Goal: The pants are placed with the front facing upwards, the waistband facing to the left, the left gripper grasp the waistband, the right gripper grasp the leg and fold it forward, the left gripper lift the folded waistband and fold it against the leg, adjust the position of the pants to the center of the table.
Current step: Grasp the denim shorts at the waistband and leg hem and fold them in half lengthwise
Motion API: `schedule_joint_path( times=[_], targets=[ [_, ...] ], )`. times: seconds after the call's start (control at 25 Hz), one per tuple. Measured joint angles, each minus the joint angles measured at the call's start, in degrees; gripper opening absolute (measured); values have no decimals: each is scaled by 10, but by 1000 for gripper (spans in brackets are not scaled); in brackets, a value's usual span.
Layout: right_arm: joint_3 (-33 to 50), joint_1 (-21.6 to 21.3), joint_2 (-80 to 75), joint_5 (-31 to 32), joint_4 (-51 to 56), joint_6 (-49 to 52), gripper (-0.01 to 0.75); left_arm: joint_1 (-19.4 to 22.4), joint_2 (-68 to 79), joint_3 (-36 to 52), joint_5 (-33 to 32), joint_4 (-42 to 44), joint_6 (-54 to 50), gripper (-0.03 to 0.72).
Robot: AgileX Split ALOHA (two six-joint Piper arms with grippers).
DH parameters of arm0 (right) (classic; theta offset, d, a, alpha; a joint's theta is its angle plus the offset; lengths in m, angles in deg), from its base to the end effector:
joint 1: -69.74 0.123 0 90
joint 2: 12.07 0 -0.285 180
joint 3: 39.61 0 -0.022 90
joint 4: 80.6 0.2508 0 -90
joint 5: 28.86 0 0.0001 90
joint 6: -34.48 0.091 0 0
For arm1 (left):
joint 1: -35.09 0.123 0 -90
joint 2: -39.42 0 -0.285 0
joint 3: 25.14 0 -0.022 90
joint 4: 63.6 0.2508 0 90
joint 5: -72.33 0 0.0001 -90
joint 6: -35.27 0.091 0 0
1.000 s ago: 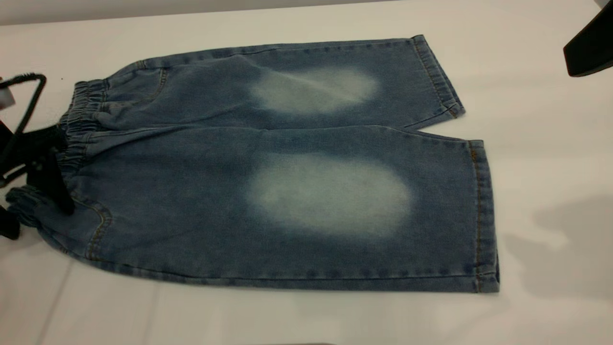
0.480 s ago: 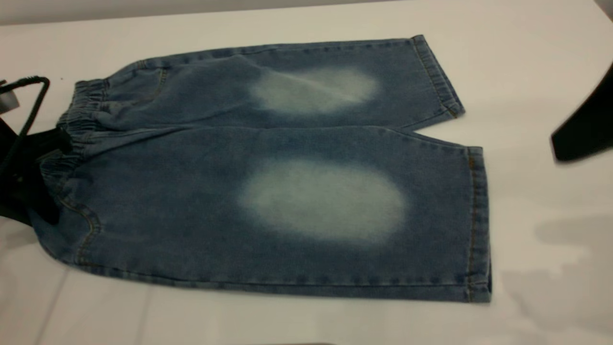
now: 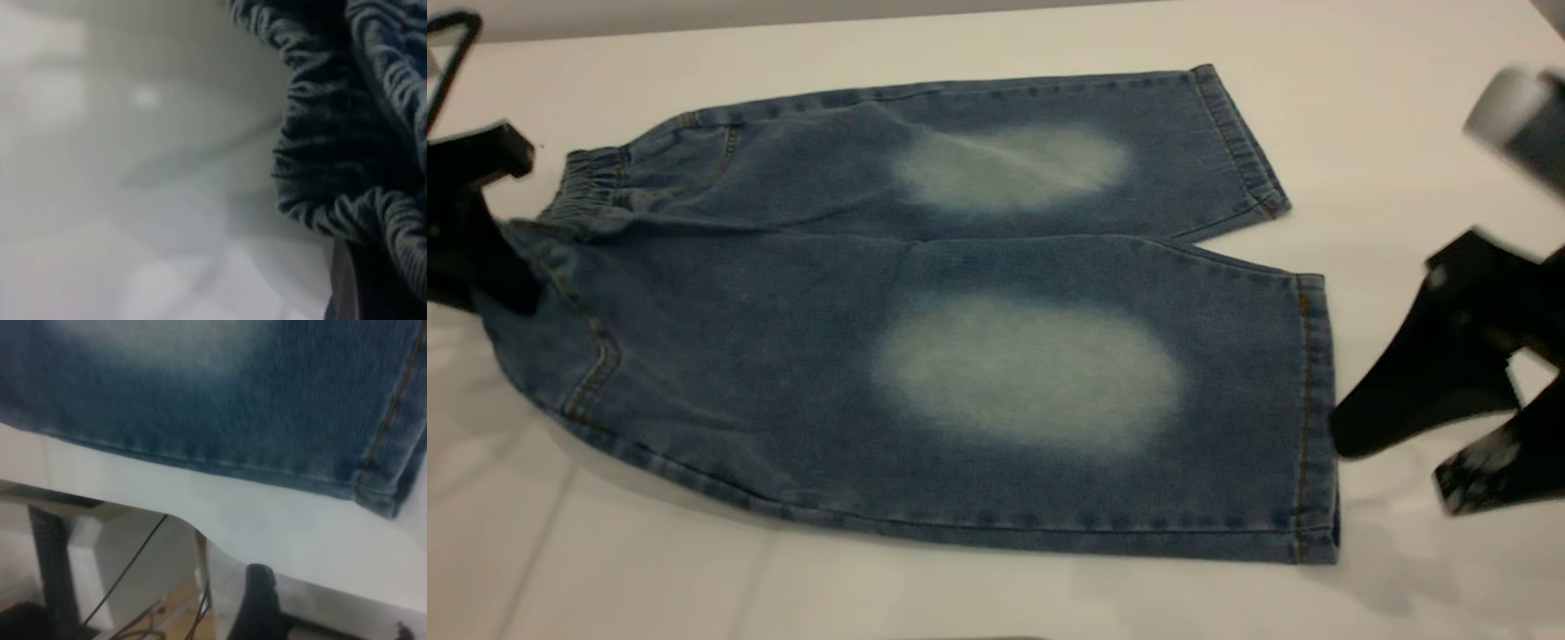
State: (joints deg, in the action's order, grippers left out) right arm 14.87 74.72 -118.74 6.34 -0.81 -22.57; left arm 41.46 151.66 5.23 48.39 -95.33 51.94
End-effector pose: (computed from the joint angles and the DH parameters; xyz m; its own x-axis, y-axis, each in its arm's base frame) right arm 0.1936 0.0688 0.0925 -0.9789 0.2045 0.0044 0.1674 0.7888 0.5914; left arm 0.3034 0.0143 0.1157 -0.9177 -0.3203 -0.2350 -0.2572 0.9299 -0.2630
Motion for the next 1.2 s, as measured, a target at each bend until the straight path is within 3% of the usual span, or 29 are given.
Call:
schedule_joint_path(
  times=[0.2,0.52,1.0,1.12,1.2],
  targets=[
    [-4,0,-91,35,115,-116,494,0,-7,1,-23,-67,70,57],
    [-7,0,-188,51,198,-197,494,0,-7,1,-31,-144,140,57],
    [-54,0,-247,106,248,-248,491,0,-7,1,-28,-154,157,57],
    [-70,0,-261,118,248,-248,454,0,-7,1,-28,-154,157,57],
    [-75,0,-267,118,248,-248,381,0,-7,1,-28,-154,157,57]
  ],
)
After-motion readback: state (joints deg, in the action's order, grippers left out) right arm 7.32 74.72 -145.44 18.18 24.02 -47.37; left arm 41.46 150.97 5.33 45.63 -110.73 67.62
